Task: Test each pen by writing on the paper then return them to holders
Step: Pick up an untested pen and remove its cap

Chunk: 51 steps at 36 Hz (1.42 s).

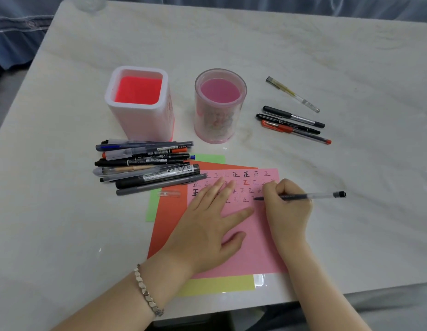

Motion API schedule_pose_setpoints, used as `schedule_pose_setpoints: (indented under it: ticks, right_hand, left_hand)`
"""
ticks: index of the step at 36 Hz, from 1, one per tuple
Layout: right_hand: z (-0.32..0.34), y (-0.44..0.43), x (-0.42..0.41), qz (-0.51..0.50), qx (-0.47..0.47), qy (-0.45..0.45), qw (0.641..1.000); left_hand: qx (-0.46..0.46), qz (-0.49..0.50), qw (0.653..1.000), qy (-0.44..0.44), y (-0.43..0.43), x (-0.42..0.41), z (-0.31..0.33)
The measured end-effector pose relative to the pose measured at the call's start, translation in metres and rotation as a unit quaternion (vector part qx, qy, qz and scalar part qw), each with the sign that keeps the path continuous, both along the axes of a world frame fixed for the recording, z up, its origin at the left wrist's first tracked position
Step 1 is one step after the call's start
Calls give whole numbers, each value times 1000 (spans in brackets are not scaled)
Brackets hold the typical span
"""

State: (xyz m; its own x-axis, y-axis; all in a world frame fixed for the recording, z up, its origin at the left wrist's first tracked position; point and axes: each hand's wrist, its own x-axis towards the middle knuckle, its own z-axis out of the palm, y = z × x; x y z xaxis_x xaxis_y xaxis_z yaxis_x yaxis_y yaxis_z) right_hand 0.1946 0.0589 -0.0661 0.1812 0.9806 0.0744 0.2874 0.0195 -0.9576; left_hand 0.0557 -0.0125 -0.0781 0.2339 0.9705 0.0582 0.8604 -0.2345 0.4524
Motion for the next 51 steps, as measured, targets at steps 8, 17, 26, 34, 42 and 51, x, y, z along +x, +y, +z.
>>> schedule_pose_setpoints:
  ticks: [8, 17, 26, 34, 42, 51]
  right_hand:
    - [2, 0, -2, -4, 2, -5, 1000]
    - [3, -3, 1, 0, 16, 14, 1000]
    - [2, -1, 0, 6, 3, -3, 1000]
    - [-1, -2, -1, 7, 2, -12, 1000]
    - [1, -3, 0, -15, 17, -2, 1000]
    - [5, -3, 1, -48, 10, 18, 999]
  left_hand:
    - [1, 1, 1000, 6, 0, 0, 1]
    - [-1, 1, 1000, 5, -1, 1, 1]
    - [1, 1, 1000, 7, 0, 0, 0]
    - [6, -2, 1000, 2, -1, 0, -1]
    - [14, -5, 1000, 10, -1, -1, -3]
    - [22, -10, 1000, -6, -1, -1, -2]
